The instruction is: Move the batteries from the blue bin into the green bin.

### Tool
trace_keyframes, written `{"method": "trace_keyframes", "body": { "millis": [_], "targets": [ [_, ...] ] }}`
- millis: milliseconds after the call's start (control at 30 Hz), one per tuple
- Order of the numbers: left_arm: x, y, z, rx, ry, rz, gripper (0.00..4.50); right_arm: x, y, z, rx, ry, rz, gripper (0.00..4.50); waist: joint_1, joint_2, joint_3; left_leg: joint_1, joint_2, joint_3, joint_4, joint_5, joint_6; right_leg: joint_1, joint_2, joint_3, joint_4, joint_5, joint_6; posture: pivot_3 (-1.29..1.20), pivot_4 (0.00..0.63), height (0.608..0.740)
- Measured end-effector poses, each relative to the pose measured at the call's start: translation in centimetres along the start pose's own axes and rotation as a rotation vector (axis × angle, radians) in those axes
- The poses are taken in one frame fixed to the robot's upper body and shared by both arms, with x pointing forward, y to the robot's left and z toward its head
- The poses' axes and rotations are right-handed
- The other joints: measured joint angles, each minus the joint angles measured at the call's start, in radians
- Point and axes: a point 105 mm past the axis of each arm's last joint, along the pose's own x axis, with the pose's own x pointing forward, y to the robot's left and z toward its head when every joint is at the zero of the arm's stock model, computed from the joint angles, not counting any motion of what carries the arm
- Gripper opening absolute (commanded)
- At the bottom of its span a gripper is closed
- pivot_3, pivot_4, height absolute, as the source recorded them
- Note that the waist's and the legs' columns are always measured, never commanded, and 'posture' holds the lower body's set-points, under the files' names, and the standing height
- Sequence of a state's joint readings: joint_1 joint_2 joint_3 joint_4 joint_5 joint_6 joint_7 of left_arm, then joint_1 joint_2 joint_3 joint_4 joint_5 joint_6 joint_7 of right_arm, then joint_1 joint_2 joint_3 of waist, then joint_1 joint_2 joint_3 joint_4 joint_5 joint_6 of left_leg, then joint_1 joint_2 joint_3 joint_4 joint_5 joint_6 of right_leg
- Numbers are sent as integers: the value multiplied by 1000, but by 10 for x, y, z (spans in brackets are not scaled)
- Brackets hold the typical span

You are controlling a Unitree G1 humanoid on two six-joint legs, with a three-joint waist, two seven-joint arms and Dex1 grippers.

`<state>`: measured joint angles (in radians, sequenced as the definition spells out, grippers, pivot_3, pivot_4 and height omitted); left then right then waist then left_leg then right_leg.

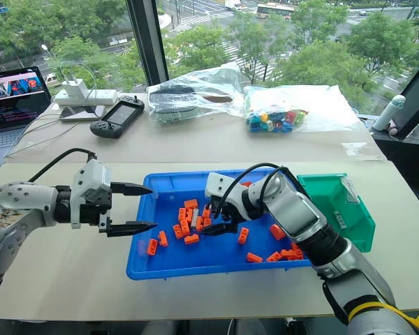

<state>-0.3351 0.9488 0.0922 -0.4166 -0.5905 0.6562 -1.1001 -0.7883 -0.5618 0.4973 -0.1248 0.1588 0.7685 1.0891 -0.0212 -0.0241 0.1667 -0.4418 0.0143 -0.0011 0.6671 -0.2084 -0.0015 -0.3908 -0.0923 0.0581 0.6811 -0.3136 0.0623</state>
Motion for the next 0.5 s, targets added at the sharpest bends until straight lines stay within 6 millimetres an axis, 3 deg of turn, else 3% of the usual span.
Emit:
{"method": "trace_keyframes", "body": {
  "millis": [167,500],
  "targets": [
    [0,0,1,2,-1,9,4500,5,-5,8,-19,-19,-14,3910,0,0,0,0,0,0,0,0,0,0,0,0,0,0,0,0,150,725],
    [0,1,1,3,-2,17,4500,20,-2,0,-22,18,18,3910,0,0,0,0,0,0,0,0,0,0,0,0,0,0,0,0,150,725]
  ]
}}
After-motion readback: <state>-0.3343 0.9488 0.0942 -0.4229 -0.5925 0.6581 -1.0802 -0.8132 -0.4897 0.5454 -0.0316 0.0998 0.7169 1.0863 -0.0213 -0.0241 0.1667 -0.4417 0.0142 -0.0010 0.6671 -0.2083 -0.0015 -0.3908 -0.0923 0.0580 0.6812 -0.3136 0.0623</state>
